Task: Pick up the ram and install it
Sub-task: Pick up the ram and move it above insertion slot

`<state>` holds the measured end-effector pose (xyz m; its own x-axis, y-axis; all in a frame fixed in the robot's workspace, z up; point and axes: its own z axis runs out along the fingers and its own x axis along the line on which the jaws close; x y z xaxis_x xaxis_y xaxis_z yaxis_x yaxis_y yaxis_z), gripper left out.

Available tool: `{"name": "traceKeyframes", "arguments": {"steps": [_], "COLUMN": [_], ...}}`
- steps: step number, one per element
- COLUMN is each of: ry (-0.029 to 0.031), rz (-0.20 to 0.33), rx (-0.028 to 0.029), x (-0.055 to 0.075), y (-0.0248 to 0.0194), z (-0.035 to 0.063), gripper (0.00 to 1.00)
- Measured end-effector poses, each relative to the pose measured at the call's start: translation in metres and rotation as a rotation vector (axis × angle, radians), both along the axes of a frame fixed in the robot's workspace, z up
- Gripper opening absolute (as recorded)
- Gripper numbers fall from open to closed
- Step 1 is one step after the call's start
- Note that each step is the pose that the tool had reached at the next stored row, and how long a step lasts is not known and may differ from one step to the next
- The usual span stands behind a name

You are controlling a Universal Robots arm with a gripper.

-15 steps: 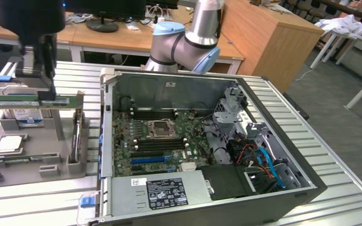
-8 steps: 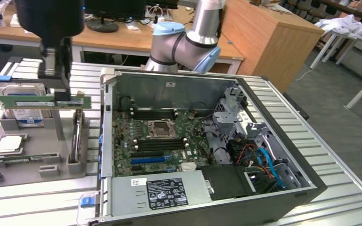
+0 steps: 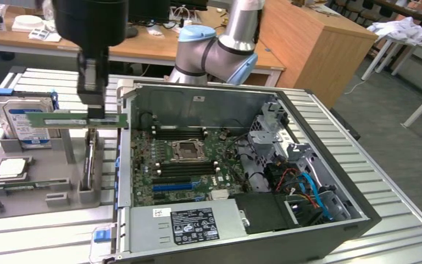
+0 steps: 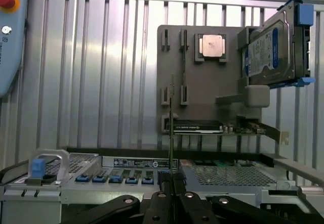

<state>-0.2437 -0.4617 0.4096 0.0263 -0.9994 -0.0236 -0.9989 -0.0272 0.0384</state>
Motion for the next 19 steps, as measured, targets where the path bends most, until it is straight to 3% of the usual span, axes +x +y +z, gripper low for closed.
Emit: {"name": "traceKeyframes", "arguments": {"steps": [19], "ry": [0.0006], "rz": [0.000], "rx": [0.0001], "x": [0.065], "y": [-0.0009], "z": [0.0000], "gripper": [0.13]}}
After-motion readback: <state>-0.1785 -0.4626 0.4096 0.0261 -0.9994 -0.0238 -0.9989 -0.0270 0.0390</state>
